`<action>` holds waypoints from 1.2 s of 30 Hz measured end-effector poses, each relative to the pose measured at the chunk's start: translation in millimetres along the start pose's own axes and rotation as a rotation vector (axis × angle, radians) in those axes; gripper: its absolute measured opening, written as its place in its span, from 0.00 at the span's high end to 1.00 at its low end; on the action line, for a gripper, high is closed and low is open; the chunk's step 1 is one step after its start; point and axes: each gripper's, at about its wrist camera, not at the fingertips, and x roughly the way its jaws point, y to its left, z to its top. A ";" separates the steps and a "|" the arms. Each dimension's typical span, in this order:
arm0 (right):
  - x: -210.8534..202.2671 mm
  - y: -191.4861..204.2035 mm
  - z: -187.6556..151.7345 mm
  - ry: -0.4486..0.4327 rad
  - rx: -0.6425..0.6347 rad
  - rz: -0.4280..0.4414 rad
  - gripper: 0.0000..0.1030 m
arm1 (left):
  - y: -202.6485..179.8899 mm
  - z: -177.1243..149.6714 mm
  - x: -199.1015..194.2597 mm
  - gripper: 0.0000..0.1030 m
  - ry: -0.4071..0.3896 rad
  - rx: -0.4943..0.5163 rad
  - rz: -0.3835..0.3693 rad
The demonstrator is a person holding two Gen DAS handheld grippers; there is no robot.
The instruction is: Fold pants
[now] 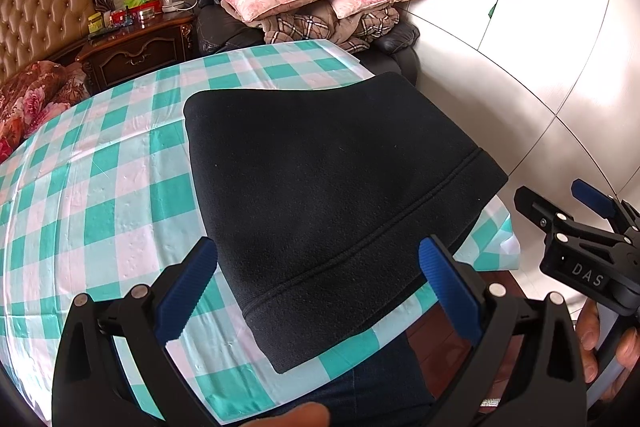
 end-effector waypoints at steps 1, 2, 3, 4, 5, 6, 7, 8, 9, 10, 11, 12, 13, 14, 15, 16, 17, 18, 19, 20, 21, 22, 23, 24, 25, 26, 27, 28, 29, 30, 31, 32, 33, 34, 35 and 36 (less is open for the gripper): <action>-0.1 0.1 -0.2 0.000 0.000 0.000 0.04 | 0.1 -0.2 0.0 0.02 -0.001 0.000 0.000; 0.1 -0.5 0.6 0.000 0.000 -0.001 0.04 | 0.1 -0.1 0.0 0.02 0.000 0.000 -0.001; 0.3 -0.5 0.5 0.001 0.000 0.001 0.04 | 0.0 0.0 0.0 0.02 0.000 0.000 -0.001; 0.2 -0.6 0.6 0.000 0.000 0.001 0.04 | 0.2 -0.3 0.4 0.02 0.001 0.000 0.000; 0.2 -0.7 0.8 0.000 0.000 0.000 0.04 | 0.2 -0.1 0.2 0.02 0.001 0.000 -0.001; 0.2 -0.2 -0.1 -0.001 0.000 0.000 0.04 | 0.0 0.0 0.0 0.02 0.001 -0.001 -0.001; 0.5 0.1 -0.5 -0.001 0.001 0.000 0.05 | 0.2 -0.2 0.1 0.02 0.001 -0.001 0.000; 0.6 0.0 -0.5 0.000 0.001 0.000 0.05 | 0.0 -0.1 -0.1 0.02 0.000 0.000 -0.001; 0.5 0.7 -1.1 0.000 0.001 0.000 0.04 | 0.0 -0.1 0.0 0.02 0.000 0.000 -0.001; 0.6 -0.1 -0.3 0.000 0.000 0.000 0.04 | 0.2 -0.4 0.2 0.02 0.000 0.000 -0.002; 0.9 -0.1 -0.9 0.001 0.000 0.001 0.04 | 0.0 0.2 0.2 0.02 0.001 0.000 -0.001; 0.9 0.5 -1.8 0.001 0.000 0.001 0.04 | 0.1 0.0 0.2 0.02 0.001 0.000 0.000; 0.8 0.2 -2.4 0.002 0.000 0.001 0.04 | 0.1 -0.1 0.2 0.02 0.000 0.000 -0.001; 0.8 0.1 -2.4 0.003 0.001 0.001 0.04 | 0.0 0.1 0.1 0.02 0.000 0.000 -0.001; 0.8 -0.1 -2.2 0.002 0.001 0.001 0.04 | -0.1 0.2 0.0 0.02 0.000 0.000 -0.001; 0.8 -0.2 -2.0 0.002 0.001 0.001 0.04 | 0.1 0.0 -0.1 0.02 -0.001 0.000 0.000; 0.2 0.8 -3.1 0.001 0.001 0.001 0.04 | 0.0 0.2 0.0 0.02 0.000 0.000 -0.001; 0.7 0.0 -2.3 0.002 0.001 0.001 0.04 | 0.1 0.0 0.1 0.02 -0.001 0.000 -0.001; 1.0 -0.4 -1.8 0.002 0.001 0.002 0.04 | 0.0 0.2 0.0 0.02 0.000 0.000 -0.001; 1.1 -0.4 -1.7 0.003 0.001 0.001 0.04 | 0.1 0.2 0.1 0.02 0.001 0.000 -0.001; 0.9 0.1 -2.3 0.003 0.000 0.001 0.04 | 0.0 0.2 0.0 0.02 0.001 0.000 -0.001; 1.0 -0.5 -1.6 0.003 0.000 0.002 0.04 | 0.0 0.3 0.0 0.02 0.001 0.000 -0.002; 0.9 -0.6 -1.5 0.003 0.001 0.002 0.04 | 0.1 0.1 0.2 0.02 0.000 0.000 -0.002; 0.5 0.4 -2.6 0.003 0.001 0.002 0.04 | 0.2 0.2 0.2 0.02 0.000 0.000 -0.001; 0.9 -0.6 -1.5 0.003 0.001 0.002 0.04 | 0.1 0.5 0.2 0.02 0.001 0.000 -0.002; 0.9 -0.4 -1.7 0.003 0.001 0.002 0.04 | 0.1 0.5 0.2 0.02 0.001 -0.001 -0.002; 0.9 -0.4 -1.7 0.003 0.001 0.002 0.04 | 0.1 0.6 0.3 0.02 0.001 -0.001 -0.001; 0.7 0.4 -2.6 0.003 0.001 0.002 0.04 | 0.3 0.4 0.5 0.02 0.001 0.000 -0.002; 0.5 1.3 -3.6 0.004 0.001 0.002 0.04 | 0.2 0.6 0.4 0.02 0.001 0.000 -0.002; 0.3 2.3 -4.7 0.005 0.002 0.003 0.04 | 0.2 0.7 0.4 0.02 0.001 -0.001 -0.002; 1.2 -0.6 -1.4 0.004 0.001 0.002 0.04 | 0.4 0.5 0.7 0.02 0.002 -0.001 -0.003; 0.6 0.5 -2.5 0.005 0.001 0.002 0.04 | 0.2 0.9 0.6 0.02 0.001 -0.001 -0.001; 1.0 -0.1 -2.8 0.005 0.002 0.001 0.04 | 0.2 1.0 0.6 0.02 0.002 -0.001 -0.002; 1.3 -0.5 -2.3 0.005 0.002 0.002 0.04 | -0.3 0.0 0.6 0.02 0.003 -0.001 -0.004; 1.4 -0.6 -2.1 0.005 0.002 0.003 0.04 | -0.7 -1.0 0.9 0.02 0.006 -0.002 -0.007; 0.9 0.5 -3.2 0.005 0.002 0.003 0.04 | -1.7 -1.7 1.2 0.02 0.008 -0.002 -0.009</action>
